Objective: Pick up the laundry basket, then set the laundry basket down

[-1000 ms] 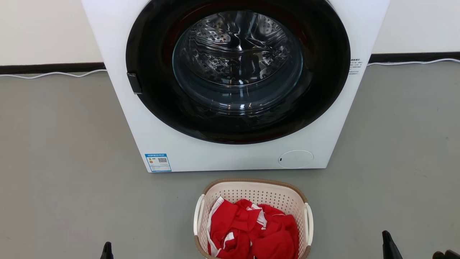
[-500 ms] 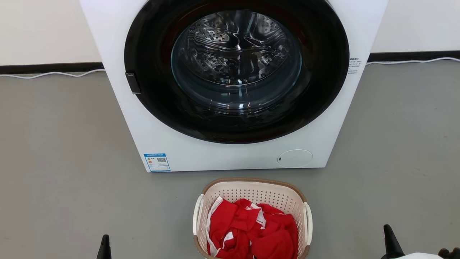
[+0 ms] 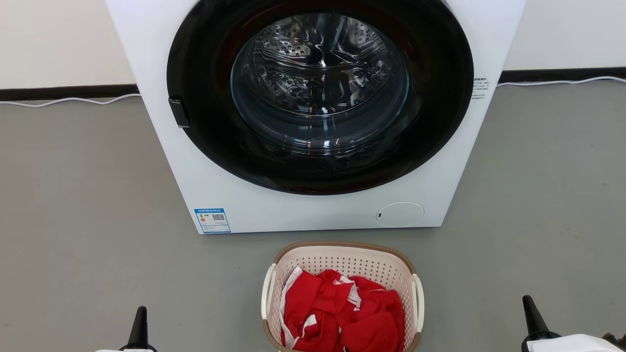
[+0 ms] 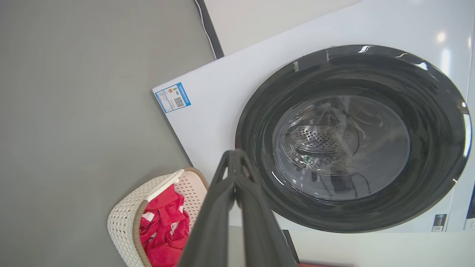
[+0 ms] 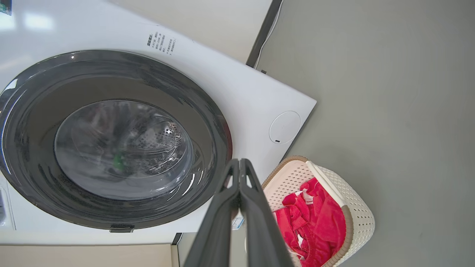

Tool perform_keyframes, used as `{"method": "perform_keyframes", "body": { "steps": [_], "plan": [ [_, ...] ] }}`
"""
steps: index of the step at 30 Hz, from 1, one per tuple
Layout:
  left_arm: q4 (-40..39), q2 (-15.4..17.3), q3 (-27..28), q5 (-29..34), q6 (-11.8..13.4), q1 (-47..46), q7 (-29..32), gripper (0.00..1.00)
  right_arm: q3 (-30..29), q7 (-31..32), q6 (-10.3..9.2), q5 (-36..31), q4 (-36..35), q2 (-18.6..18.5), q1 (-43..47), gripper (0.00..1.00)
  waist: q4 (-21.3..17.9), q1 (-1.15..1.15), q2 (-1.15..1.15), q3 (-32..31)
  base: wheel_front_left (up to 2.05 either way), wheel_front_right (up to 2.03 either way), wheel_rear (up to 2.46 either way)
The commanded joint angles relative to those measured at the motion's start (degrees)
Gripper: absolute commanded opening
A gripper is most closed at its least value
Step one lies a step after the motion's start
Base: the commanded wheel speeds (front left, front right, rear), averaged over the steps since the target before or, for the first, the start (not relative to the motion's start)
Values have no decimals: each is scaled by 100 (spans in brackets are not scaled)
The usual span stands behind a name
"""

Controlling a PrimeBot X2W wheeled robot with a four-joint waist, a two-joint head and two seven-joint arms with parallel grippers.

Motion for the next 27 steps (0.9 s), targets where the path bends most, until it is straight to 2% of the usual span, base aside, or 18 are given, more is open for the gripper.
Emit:
{"method": "perform_keyframes", "body": {
  "steps": [1,27],
  "plan": [
    [-173,102,159,-128,-45,-274,32,0,70,63,11,156,-182,-101,-240,0,-1,0,0,0,0,0,0],
    [-443,134,358,-1594,-84,-466,471,0,-9,492,14,2028,-454,-133,-457,0,-44,0,0,22,0,0,0]
  ]
}}
